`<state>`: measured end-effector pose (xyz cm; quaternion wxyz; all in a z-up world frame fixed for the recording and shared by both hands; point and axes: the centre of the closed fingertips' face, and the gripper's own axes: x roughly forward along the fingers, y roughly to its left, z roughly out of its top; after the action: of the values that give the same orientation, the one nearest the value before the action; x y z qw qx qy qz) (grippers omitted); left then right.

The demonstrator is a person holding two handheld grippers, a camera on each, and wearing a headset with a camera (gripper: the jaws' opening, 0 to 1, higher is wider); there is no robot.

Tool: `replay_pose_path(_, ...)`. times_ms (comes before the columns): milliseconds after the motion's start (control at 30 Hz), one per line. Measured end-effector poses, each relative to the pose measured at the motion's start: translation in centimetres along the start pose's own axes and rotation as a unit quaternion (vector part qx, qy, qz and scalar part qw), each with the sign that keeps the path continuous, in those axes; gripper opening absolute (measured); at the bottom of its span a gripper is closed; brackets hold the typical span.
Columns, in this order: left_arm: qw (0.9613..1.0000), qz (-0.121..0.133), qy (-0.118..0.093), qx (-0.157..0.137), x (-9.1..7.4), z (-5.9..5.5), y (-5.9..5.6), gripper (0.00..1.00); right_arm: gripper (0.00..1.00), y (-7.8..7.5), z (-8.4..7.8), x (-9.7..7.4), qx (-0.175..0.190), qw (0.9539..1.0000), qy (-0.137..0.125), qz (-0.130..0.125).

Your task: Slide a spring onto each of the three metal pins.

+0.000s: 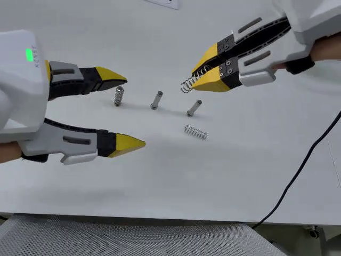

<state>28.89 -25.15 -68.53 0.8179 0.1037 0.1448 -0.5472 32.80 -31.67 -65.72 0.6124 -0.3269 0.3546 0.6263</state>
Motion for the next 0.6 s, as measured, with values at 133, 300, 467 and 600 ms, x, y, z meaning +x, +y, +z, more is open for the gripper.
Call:
replay_pose_path(133,1.0,0.008,0.001,0.003,-0.8,-1.0,0.6,0.73,0.06,-1.3,-0.5,0.8,0.006,0.9998,0.015,-0.013)
replay_pose_path(300,0.9998,0.011,0.015,0.0,-1.6,-2.6,1.5,0.82,0.06,-2.6,-0.7,1.9,0.012,0.9994,0.027,-0.018)
replay_pose_path(467,0.9997,0.012,0.02,-0.005,-2.5,-4.0,2.3,0.93,0.06,-3.9,-1.1,3.2,0.007,0.9984,0.047,-0.029)
replay_pose_path(600,0.9996,0.013,0.022,-0.012,-3.1,-4.8,2.8,0.99,0.06,-4.6,-1.4,4.0,0.011,0.9979,0.058,-0.029)
